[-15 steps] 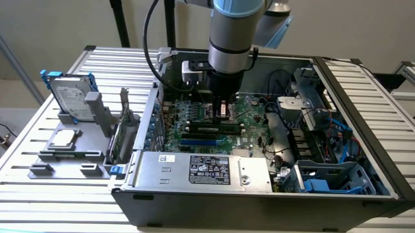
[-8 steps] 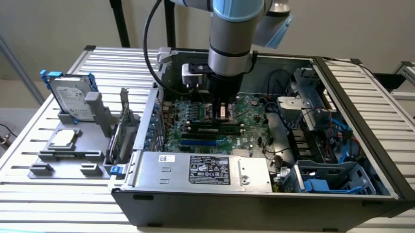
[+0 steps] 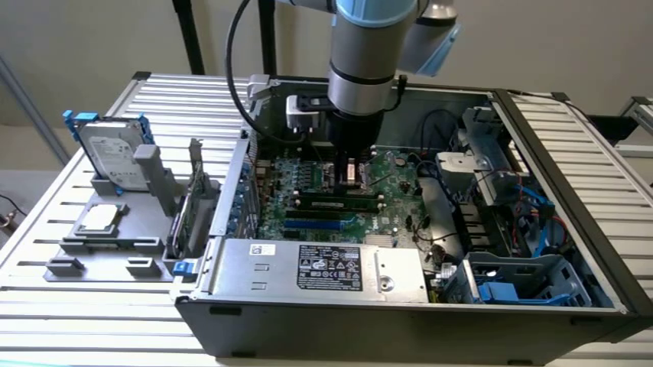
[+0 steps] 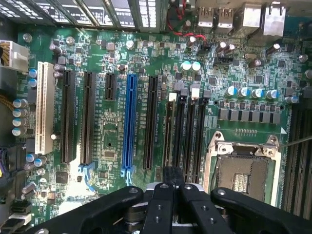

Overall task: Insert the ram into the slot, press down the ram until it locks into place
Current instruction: 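Press down the ram until it locks into place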

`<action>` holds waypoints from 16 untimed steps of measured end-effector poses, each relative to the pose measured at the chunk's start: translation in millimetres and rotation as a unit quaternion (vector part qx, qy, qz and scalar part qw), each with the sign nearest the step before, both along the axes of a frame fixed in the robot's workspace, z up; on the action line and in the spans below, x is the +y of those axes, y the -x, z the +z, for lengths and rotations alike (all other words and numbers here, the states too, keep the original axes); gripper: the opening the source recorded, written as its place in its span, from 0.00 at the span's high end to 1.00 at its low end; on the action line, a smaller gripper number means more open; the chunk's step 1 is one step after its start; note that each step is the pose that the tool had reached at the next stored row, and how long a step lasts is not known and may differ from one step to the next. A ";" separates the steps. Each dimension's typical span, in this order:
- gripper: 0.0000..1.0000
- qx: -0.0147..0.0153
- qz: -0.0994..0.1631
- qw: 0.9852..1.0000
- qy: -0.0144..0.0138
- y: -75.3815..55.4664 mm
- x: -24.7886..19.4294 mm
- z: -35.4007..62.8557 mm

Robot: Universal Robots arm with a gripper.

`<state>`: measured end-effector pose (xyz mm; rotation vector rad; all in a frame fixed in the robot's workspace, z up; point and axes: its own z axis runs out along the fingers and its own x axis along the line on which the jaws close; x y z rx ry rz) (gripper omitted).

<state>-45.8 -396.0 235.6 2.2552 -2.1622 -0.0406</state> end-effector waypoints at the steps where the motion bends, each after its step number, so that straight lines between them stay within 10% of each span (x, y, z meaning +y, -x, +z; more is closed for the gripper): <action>1: 0.90 0.001 0.000 1.000 0.000 -0.3 0.0 4.1; 6: 0.90 0.006 0.000 1.000 0.000 -2.2 0.0 19.6; 16: 0.90 0.006 0.000 1.000 0.000 -2.3 0.0 20.0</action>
